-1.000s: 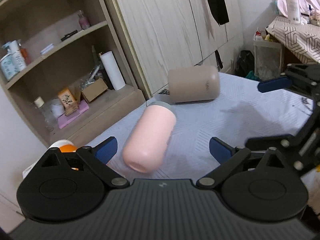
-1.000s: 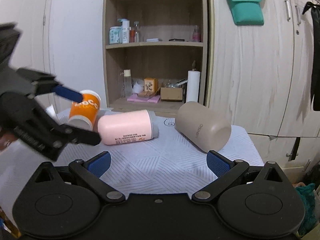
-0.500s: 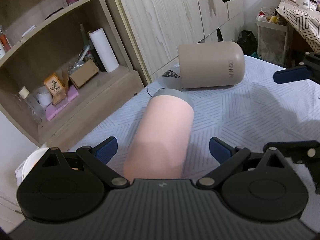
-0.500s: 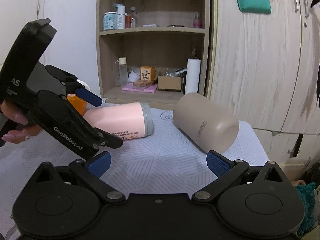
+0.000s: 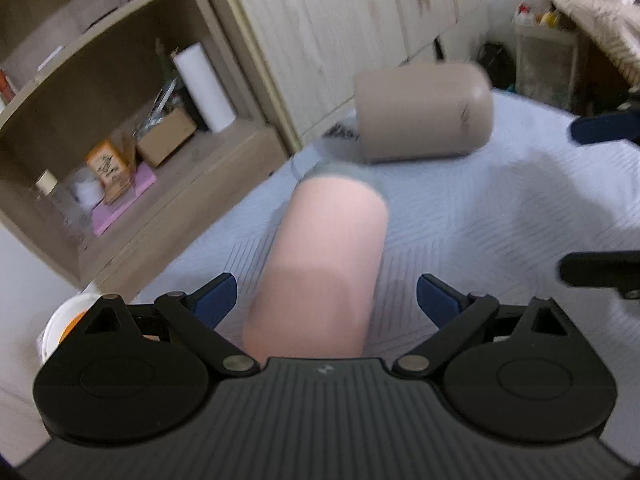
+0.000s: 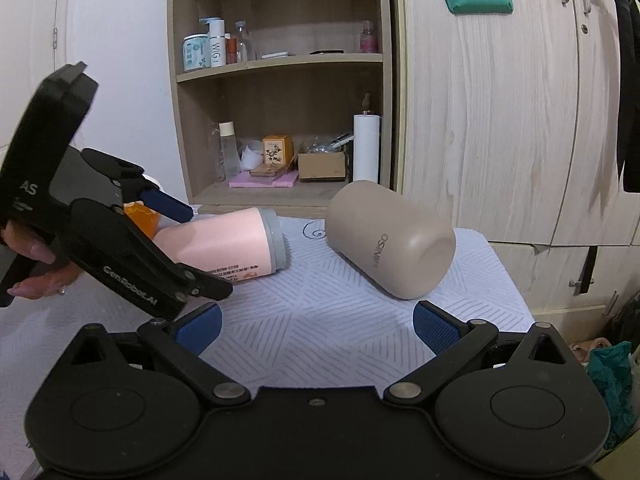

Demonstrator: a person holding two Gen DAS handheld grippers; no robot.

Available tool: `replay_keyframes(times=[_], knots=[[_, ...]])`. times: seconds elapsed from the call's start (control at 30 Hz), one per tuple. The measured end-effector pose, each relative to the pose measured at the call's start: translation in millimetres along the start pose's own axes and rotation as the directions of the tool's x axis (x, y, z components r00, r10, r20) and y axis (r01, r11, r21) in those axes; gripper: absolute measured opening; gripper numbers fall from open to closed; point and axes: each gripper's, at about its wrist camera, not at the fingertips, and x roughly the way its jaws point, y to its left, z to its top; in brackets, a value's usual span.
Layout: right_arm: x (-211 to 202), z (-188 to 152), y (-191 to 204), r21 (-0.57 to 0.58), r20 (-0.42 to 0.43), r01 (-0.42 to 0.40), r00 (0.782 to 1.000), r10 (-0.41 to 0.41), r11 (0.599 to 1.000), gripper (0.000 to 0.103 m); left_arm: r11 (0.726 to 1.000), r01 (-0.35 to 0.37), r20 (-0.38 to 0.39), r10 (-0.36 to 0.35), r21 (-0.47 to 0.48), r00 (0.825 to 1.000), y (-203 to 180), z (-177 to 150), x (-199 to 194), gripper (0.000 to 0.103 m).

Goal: Flip cup upright
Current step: 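Move the left tool to the lying pink tumbler and close on it, then lift the pink tumbler with the left tool and tilt it lid-up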

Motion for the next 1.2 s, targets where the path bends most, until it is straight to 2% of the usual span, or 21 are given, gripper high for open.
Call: replay_keyframes(times=[0.07, 0.1, 0.17, 0.2, 0.3, 0.5, 0.8, 0.9, 1.2], knots=[[-0.9, -1.2, -0.4, 0.005, -0.004, 0.000, 1.000, 0.000, 1.000, 0.103, 1.000, -0.031, -0.039, 0.031, 0.003, 0.999, -1.4, -0.9, 6.9, 0.088], [-1.1, -1.8, -1.3, 0.009, -0.006, -0.001, 1.000, 0.001, 1.000, 0.103, 0.999, -0.042, -0.037, 0.042, 0.005, 0.998, -2.5, -2.1, 7.9, 0.088], [-1.3, -3.0, -3.6, 0.013, -0.011, 0.000, 1.000, 0.000, 1.000, 0.103, 0.999, -0.036, -0.031, 0.036, -0.012, 0.999, -2.6, -3.3, 6.5, 0.078], [-1.1, -2.9, -4.5, 0.014, -0.016, 0.005, 1.000, -0.005, 1.000, 0.103, 0.999, -0.036, -0.031, 0.035, -0.026, 0.999, -2.6, -3.1, 4.8, 0.067], [-2.5, -4.7, -9.9, 0.023, -0.021, 0.014, 1.000, -0.014, 1.000, 0.103, 0.998, -0.029, -0.032, 0.027, -0.051, 0.999, -4.6, -3.2, 0.1, 0.062], [-8.8, -8.1, -18.0, 0.050, -0.017, 0.009, 1.000, -0.008, 0.999, 0.103, 0.995, -0.016, -0.049, 0.011, -0.100, 0.999, -16.1, -6.9, -14.1, 0.062], [-25.1, -25.1, -23.3, 0.081, -0.041, -0.028, 0.999, 0.031, 0.996, 0.103, 0.978, 0.023, -0.133, -0.052, -0.208, 0.990, -43.1, -17.0, -45.8, 0.062], [-34.3, -30.5, -23.3, 0.081, -0.045, -0.047, 0.998, 0.051, 0.996, 0.103, 0.961, 0.064, -0.148, -0.107, -0.269, 0.983, -48.6, -23.5, -57.0, 0.062], [-55.3, -35.8, -20.0, 0.097, -0.067, -0.095, 0.993, 0.101, 0.991, 0.103, 0.919, 0.106, -0.139, -0.169, -0.380, 0.976, -62.1, -44.4, -83.3, 0.062]])
